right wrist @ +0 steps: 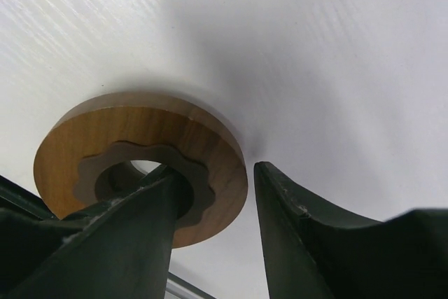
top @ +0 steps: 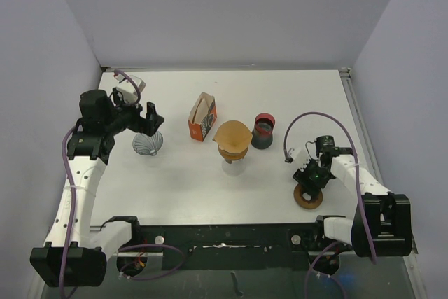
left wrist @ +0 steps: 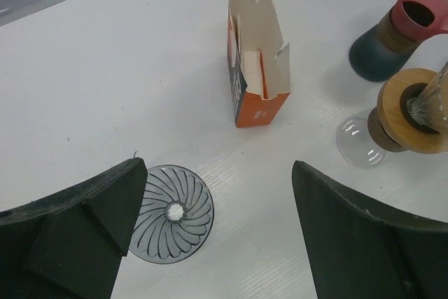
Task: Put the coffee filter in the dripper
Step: Pick up the dripper holder from the center of the board.
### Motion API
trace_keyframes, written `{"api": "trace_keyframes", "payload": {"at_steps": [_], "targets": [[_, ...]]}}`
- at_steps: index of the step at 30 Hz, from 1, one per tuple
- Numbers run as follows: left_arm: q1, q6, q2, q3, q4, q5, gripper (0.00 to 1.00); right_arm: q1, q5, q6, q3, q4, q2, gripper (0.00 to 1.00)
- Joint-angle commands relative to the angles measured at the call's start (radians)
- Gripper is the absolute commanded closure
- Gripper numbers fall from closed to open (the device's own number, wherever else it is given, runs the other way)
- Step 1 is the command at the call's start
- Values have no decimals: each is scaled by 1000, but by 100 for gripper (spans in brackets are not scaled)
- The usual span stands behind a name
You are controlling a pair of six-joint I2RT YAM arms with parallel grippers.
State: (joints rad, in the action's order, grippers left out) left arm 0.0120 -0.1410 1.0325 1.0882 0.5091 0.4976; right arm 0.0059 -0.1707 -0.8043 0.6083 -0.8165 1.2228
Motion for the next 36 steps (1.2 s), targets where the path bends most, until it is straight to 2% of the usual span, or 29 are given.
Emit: {"api": "trace_keyframes", "payload": {"at_steps": [1,10,20,25,36], "targets": [[-6,-9,-4,4,-72,28,16,-12,-20,-19,14,49,-2,57],[-6,-8,-9,-4,-81,19,16,-29,-98,-3,99,-30,-36,69],[-9,10,-2,-18,-102,-19,16,-27,-191,134,362,-140,-40,70],[-12,6,48,1,-98,-22,16,-8,-214,223,559,-160,46,69],[-21,-38,233,77,-47,-53,16,159,-144,343,908,-165,293,69]]}}
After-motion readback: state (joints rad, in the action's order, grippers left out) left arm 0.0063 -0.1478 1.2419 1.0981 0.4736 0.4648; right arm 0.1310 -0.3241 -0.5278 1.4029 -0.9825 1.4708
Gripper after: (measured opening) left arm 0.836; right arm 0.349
